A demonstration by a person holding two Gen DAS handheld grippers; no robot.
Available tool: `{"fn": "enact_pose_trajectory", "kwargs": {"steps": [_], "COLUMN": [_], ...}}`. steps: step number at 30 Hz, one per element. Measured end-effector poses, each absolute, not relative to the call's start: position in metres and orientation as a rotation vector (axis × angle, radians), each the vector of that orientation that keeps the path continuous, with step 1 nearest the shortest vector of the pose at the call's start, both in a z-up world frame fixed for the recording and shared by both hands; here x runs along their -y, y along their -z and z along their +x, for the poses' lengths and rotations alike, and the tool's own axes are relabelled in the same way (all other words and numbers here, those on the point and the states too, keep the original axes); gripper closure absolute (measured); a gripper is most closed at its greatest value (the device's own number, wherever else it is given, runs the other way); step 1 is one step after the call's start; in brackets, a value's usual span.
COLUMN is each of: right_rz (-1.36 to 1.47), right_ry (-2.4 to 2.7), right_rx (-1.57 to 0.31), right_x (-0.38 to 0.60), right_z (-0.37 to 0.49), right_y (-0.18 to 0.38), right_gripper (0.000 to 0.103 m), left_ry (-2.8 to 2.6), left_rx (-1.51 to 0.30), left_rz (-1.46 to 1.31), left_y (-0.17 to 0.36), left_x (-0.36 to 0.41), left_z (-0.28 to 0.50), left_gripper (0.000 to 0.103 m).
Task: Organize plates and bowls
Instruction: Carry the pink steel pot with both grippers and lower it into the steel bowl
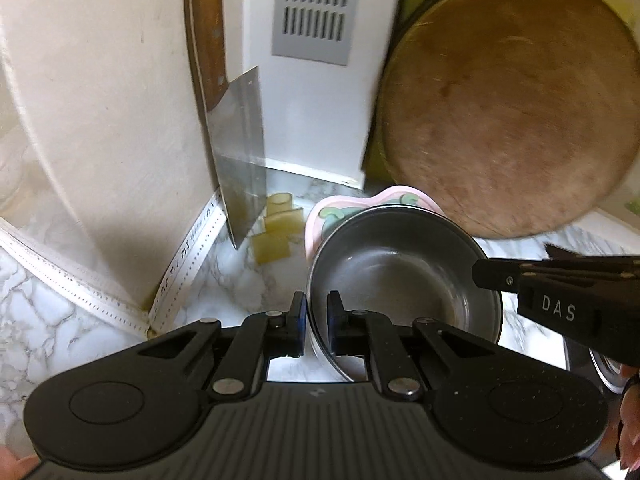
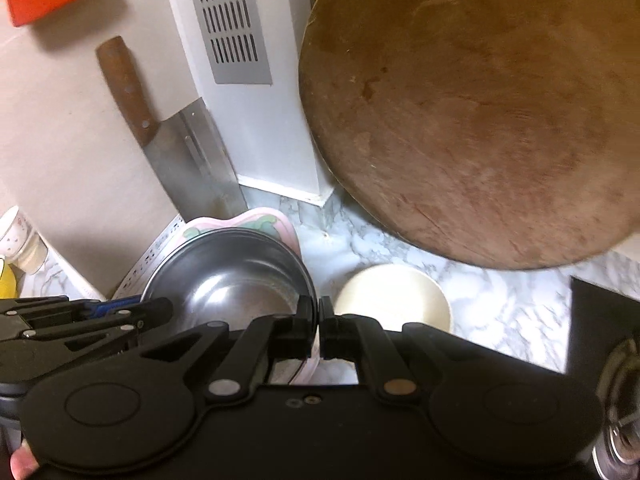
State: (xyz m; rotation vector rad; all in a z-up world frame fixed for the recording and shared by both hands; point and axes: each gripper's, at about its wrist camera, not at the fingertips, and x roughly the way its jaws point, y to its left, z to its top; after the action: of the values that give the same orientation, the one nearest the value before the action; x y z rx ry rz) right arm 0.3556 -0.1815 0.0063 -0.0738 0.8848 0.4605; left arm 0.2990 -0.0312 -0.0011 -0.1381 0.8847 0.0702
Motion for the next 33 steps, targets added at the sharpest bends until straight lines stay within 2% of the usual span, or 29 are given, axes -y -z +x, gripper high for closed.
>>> {"fn": "enact_pose_trajectory", "kwargs": {"steps": [13,33], "right_rz": [-0.045,-0.004], "right_ry": [-0.441,-0.395], "right_rx": [-0.901,-1.028], "right_x": [0.206,0.219], "right_z": [0.273,0.214], "right_y": [-0.014,0.032], "right_gripper": [0.098,0.098], "left_ry": [-0.013,0.022], "left_rx": [-0.902,-0.991], "left_rz": [-0.112,-0.091], "left_y": [-0.008,0.037], "left_x": [0.044,0.051], "left_z": [0.226,0.171], "left_gripper": [0.093,0.093]}}
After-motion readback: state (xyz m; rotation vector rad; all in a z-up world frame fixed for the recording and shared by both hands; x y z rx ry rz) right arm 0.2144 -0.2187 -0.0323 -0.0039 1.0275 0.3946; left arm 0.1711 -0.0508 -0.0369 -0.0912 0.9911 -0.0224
